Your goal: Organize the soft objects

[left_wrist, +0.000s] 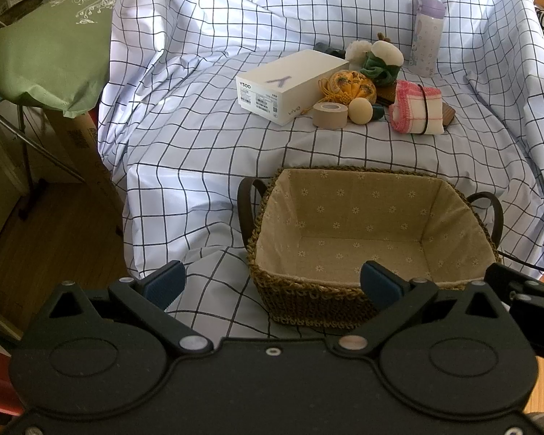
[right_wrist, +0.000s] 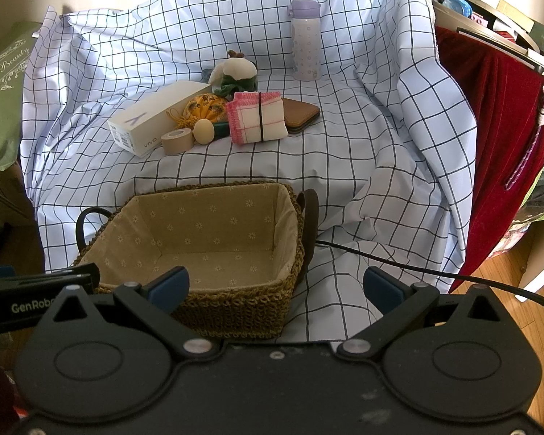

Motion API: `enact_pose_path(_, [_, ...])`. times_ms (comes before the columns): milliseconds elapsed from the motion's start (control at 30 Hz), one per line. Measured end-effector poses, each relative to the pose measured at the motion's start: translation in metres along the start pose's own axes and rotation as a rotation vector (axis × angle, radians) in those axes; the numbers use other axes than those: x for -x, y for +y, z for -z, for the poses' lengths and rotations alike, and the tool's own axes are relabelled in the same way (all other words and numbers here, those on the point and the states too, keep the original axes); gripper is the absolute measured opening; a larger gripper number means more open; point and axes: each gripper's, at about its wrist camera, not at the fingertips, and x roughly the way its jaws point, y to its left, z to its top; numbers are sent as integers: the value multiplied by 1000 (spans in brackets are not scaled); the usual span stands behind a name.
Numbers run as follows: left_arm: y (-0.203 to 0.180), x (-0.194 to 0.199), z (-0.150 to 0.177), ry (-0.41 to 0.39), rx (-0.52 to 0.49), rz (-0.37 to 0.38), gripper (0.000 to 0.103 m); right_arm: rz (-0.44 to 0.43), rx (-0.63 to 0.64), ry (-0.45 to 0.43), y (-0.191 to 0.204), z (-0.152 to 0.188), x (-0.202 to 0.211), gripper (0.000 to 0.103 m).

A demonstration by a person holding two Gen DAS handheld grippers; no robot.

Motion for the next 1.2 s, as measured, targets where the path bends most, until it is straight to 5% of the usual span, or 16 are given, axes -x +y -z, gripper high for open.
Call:
enact_pose_path(633, [17,-10,-15,-17,59,37,99,-9,-20,-25,-7,-11,-10,103])
enact_pose_path(900, [17,-23,-41,-7,24,58,94,-13,26,-111,1,-40,-14,103])
enact_pose_path(1200, [16,-46,-81,-20,-5,82,94,-80,13,-73,7,-91,-49,102])
